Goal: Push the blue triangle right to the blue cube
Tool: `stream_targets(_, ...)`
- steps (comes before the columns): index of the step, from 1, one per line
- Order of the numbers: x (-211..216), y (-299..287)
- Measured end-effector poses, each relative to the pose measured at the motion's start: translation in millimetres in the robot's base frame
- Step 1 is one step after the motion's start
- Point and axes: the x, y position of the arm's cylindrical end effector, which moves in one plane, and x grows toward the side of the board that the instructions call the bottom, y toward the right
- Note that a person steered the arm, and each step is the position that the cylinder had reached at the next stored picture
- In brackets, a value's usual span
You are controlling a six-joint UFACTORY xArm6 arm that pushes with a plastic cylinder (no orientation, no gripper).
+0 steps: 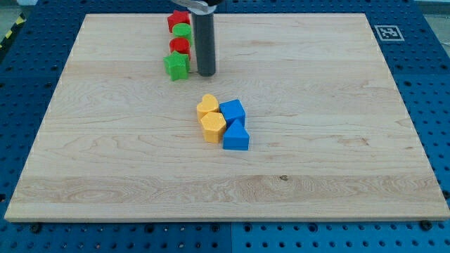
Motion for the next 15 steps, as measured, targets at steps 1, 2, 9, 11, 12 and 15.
stream_targets(1, 28.7, 37.8)
stream_targets(2, 57.1, 76.5)
stream_targets(9, 177.2, -47.2)
stream_targets(11, 160.1, -19.0)
stream_targets(12, 161.1, -3.0)
stream_targets(15, 155.7, 55.1)
